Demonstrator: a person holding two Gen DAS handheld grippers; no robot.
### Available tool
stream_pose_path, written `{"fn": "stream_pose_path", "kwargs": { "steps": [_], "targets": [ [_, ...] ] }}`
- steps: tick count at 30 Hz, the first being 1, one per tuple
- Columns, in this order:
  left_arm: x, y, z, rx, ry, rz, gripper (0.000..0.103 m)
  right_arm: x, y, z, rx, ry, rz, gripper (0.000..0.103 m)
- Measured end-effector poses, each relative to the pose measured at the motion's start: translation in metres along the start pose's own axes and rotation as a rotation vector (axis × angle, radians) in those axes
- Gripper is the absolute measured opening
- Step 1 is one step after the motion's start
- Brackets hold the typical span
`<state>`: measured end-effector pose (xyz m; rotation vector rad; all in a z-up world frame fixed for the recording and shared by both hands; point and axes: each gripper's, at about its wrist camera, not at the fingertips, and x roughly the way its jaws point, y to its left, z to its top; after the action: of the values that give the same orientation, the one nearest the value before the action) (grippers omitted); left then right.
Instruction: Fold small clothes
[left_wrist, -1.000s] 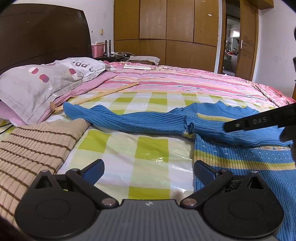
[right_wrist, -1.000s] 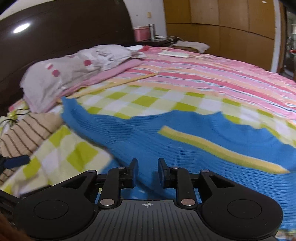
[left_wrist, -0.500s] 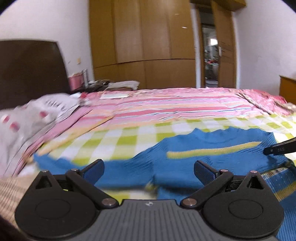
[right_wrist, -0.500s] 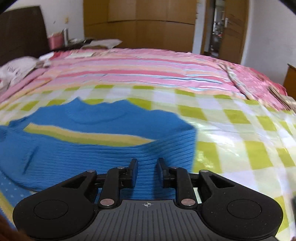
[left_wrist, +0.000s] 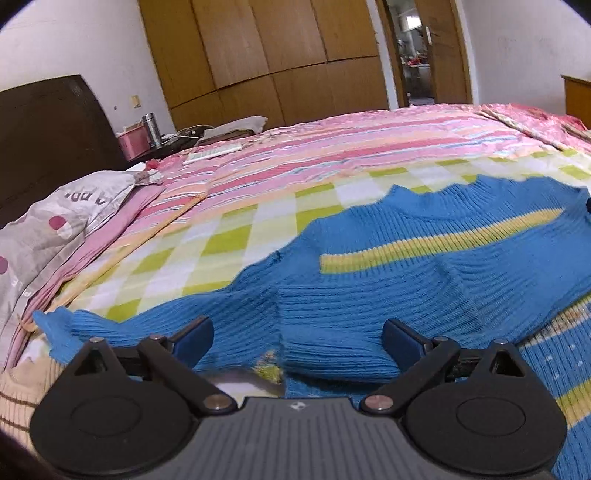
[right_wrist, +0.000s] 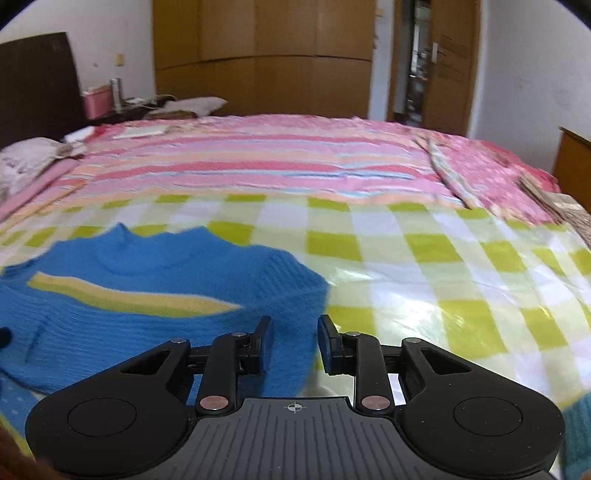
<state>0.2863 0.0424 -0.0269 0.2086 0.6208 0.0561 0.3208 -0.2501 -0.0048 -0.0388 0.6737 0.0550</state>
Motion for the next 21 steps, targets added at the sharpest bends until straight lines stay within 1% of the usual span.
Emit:
{"fn": "stream_pose_path", "kwargs": {
  "steps": [1, 2, 3, 7, 9, 11, 13, 14, 15, 17, 21],
  "targets": [
    [-0.001, 0.001, 0.001, -0.005, -0.004, 0.010, 0.103, 0.000, 0.003, 0.002, -0.004, -0.002, 0.003, 0.030],
    [-0.001, 0.003, 0.002, -0.009, -0.007, 0.020, 0.101, 0.003, 0.007, 0.004, -0.013, -0.001, 0.003, 0.035],
    [0.000, 0.004, 0.003, -0.009, -0.008, 0.026, 0.098, 0.005, 0.011, 0.004, -0.025, -0.003, 0.006, 0.038],
    [0.006, 0.007, 0.007, 0.014, -0.004, 0.049, 0.091, 0.016, 0.022, 0.006, -0.098, -0.014, 0.023, 0.041],
    [0.011, 0.010, 0.009, 0.013, 0.008, 0.053, 0.087, 0.023, 0.025, 0.006, -0.136, 0.011, 0.042, 0.049],
    [0.017, 0.013, 0.009, -0.003, 0.028, 0.042, 0.083, 0.029, 0.024, 0.002, -0.156, 0.032, 0.036, 0.049],
    [0.017, 0.017, 0.008, -0.026, 0.040, 0.008, 0.078, 0.028, 0.021, 0.001, -0.152, 0.027, 0.039, 0.044],
    [0.016, 0.020, 0.009, -0.035, 0.046, -0.011, 0.072, 0.027, 0.020, 0.001, -0.145, 0.030, 0.039, 0.036],
    [0.016, 0.023, 0.009, -0.047, 0.054, -0.035, 0.066, 0.026, 0.020, 0.001, -0.150, 0.030, 0.042, 0.033],
    [0.015, 0.029, 0.011, -0.069, 0.070, -0.068, 0.059, 0.025, 0.022, 0.000, -0.167, 0.031, 0.056, 0.020],
    [0.017, 0.033, 0.012, -0.077, 0.092, -0.087, 0.055, 0.023, 0.024, 0.000, -0.161, 0.031, 0.063, 0.012]
  ]
}}
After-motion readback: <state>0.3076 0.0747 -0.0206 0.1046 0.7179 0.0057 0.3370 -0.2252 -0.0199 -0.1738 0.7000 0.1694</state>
